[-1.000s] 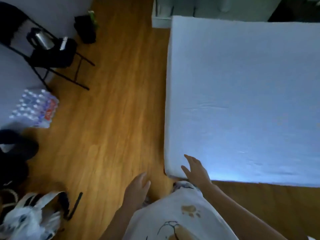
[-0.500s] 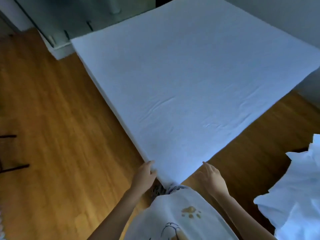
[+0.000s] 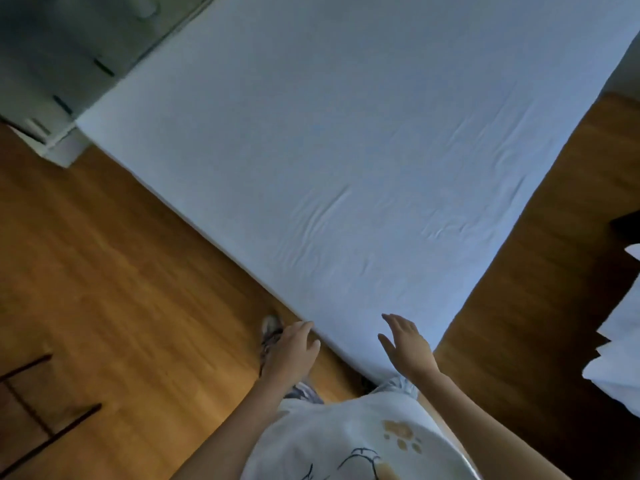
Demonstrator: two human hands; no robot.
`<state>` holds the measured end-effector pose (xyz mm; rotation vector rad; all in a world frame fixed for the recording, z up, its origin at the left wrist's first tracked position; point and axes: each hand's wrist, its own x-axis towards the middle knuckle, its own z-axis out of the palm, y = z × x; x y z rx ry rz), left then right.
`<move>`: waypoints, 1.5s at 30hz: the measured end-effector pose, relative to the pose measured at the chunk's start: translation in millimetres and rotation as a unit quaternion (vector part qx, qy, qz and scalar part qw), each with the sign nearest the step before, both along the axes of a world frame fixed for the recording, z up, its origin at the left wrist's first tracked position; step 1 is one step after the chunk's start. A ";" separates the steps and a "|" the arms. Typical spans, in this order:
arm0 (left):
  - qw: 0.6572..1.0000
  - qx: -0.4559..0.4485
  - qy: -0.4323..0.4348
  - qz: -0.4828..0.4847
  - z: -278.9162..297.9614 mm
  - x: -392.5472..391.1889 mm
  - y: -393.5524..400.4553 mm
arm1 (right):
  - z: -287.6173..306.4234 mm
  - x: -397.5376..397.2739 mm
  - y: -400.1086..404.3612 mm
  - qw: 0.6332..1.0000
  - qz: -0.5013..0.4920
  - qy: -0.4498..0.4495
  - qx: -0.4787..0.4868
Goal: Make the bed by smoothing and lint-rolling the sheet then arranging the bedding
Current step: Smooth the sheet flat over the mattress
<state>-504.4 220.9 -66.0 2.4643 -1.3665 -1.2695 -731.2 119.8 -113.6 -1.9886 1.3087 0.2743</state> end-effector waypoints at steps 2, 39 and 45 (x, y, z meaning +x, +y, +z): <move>0.999 0.004 -0.001 -0.039 -6.2 40.3 -16.6 | -11.7 44.2 1.2 1.000 0.001 -0.005 0.013; 0.783 -0.240 -0.085 -0.568 -387.8 162.0 -169.0 | -344.9 195.9 -53.5 0.872 -0.409 0.171 -0.208; 0.669 -0.227 -0.026 -0.708 -391.8 83.7 -113.5 | -336.8 76.0 13.3 0.820 -0.502 0.233 -0.146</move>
